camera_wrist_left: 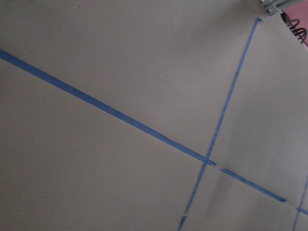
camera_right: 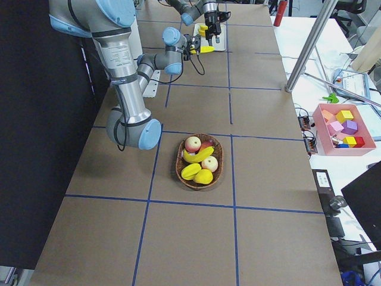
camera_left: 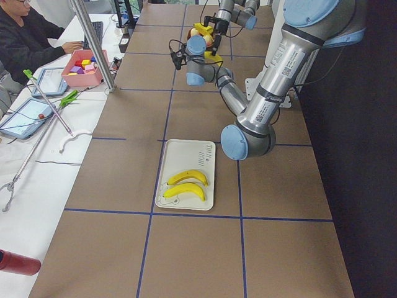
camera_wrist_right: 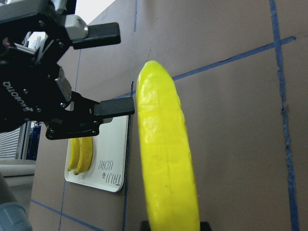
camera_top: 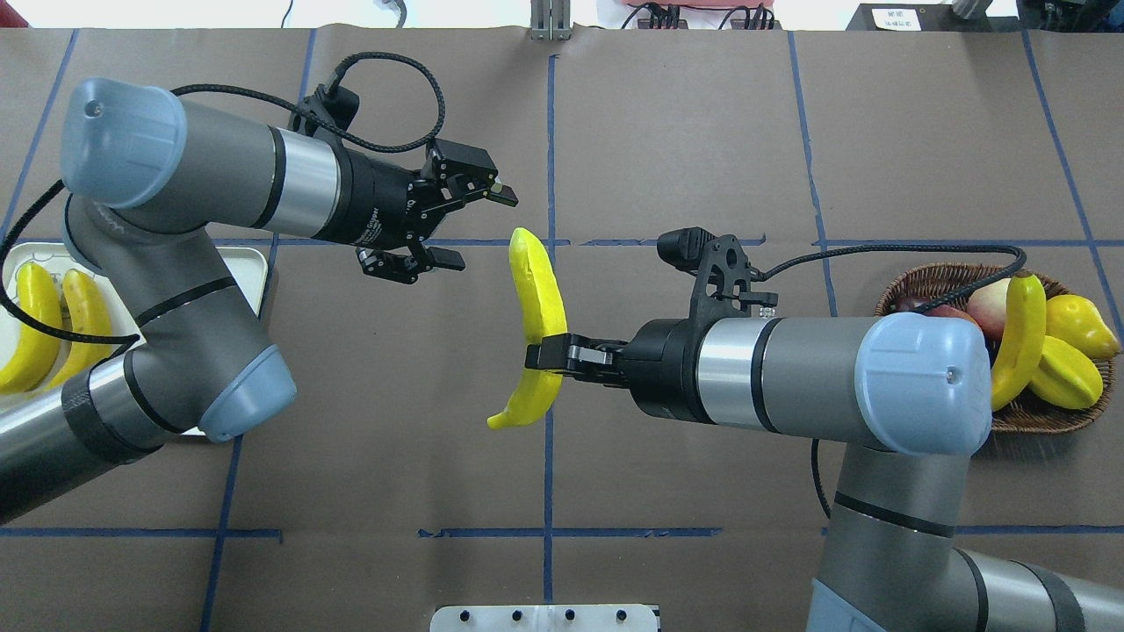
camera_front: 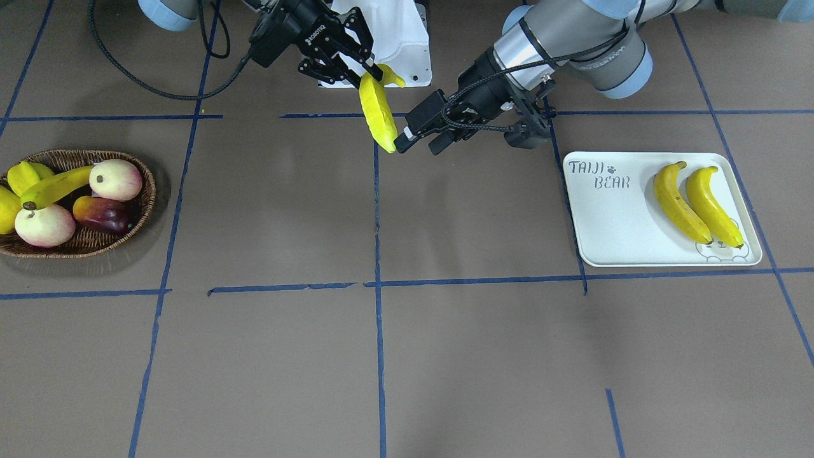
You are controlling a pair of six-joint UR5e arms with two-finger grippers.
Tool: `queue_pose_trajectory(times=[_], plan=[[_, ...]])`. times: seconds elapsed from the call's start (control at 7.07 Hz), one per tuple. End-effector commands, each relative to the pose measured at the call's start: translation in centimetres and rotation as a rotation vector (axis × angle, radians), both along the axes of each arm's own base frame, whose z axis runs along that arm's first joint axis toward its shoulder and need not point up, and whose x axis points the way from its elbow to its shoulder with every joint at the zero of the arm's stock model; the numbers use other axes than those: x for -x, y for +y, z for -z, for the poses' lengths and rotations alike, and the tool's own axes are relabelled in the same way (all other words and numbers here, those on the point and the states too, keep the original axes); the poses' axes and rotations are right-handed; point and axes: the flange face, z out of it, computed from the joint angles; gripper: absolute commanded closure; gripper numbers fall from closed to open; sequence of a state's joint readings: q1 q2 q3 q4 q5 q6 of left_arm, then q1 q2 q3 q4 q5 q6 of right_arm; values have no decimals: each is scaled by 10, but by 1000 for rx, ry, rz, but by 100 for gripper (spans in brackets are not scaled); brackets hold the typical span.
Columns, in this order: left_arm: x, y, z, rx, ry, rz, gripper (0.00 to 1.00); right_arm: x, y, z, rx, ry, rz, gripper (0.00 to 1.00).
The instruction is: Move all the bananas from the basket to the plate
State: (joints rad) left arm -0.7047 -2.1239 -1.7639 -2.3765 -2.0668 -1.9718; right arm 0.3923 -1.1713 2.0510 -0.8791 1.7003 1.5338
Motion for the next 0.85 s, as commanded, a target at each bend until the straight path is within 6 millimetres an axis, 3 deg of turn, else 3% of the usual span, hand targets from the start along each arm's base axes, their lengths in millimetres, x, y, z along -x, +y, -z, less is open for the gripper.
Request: queue_pose_trajectory(times=[0.0,0.28,0.42,0.57,0.71], plan=[[-20,16,11,-12,16,-41,1,1,1,0,0,-1,1,98],[-41,39,14,-23,24,-92,4,1,1,0,-2,-1,-1,98],[-41,40,15,-25,27,-95,7,1,1,0,-2,-1,-1,98],[-38,43,19,-31,35,-97,15,1,1,0,-2,-1,-1,98],[-36,45,21,-36,41,-97,42,0,0,0,-2,-1,-3,98]])
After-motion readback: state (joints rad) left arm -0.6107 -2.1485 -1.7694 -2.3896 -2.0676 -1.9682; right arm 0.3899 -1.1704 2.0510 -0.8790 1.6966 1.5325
